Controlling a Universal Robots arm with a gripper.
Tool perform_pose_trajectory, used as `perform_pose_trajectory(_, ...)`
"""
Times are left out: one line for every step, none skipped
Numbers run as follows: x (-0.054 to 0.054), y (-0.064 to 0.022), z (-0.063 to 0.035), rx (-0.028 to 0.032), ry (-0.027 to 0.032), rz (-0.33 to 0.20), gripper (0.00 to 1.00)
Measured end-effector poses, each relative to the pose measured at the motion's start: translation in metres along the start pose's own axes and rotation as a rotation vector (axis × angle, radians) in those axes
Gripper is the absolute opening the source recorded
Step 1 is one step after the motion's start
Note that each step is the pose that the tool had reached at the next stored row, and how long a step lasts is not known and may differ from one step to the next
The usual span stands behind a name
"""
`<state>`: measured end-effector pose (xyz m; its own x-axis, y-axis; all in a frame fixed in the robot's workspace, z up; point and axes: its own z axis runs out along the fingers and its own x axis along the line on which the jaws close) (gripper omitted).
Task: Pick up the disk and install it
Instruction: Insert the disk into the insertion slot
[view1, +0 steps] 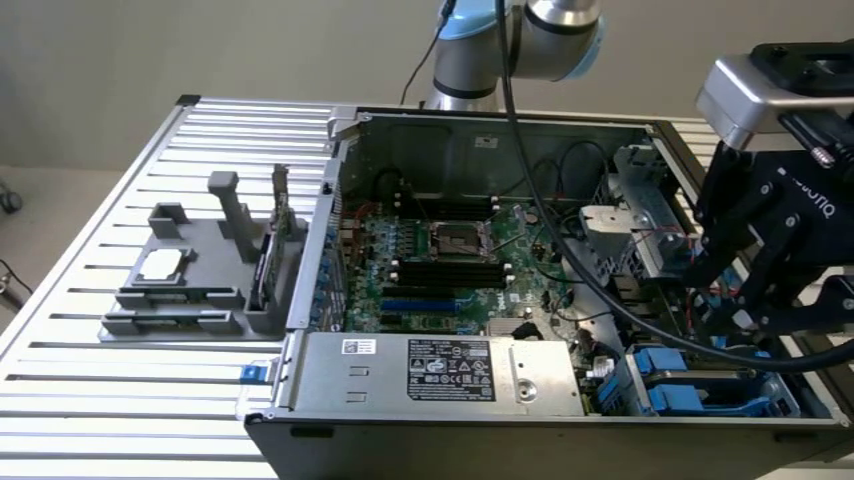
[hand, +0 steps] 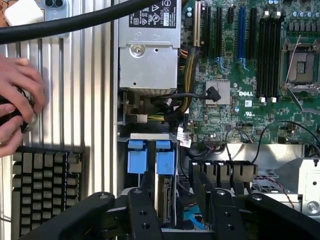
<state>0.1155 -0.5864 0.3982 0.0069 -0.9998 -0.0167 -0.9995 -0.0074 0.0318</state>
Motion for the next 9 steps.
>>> perform_pose_trajectory(-0.001, -0.0005, 0.0000, 0.0027, -0.0002, 0.000, 0.47)
perform_pose_trajectory(-0.003, -0.0015, 0.0000, 0.0063, -0.0002, 0.000, 0.47)
perform_pose_trajectory(-0.004, -0.0027, -0.0001, 0.0111, -0.0001, 0.000, 0.47)
perform_pose_trajectory(-0.005, -0.0044, -0.0001, 0.0157, -0.0001, 0.000, 0.47)
perform_pose_trajectory(-0.006, -0.0062, -0.0001, 0.0196, -0.0001, 0.000, 0.47)
perform_pose_trajectory(-0.007, -0.0080, -0.0002, 0.0231, 0.0000, 0.000, 0.47)
perform_pose_trajectory(-0.007, -0.0098, -0.0001, 0.0267, -0.0002, 0.000, 0.47)
perform_pose_trajectory(-0.008, -0.0115, -0.0002, 0.0302, 0.0000, -0.001, 0.38)
perform_pose_trajectory(-0.008, -0.0132, -0.0002, 0.0339, 0.0000, -0.001, 0.38)
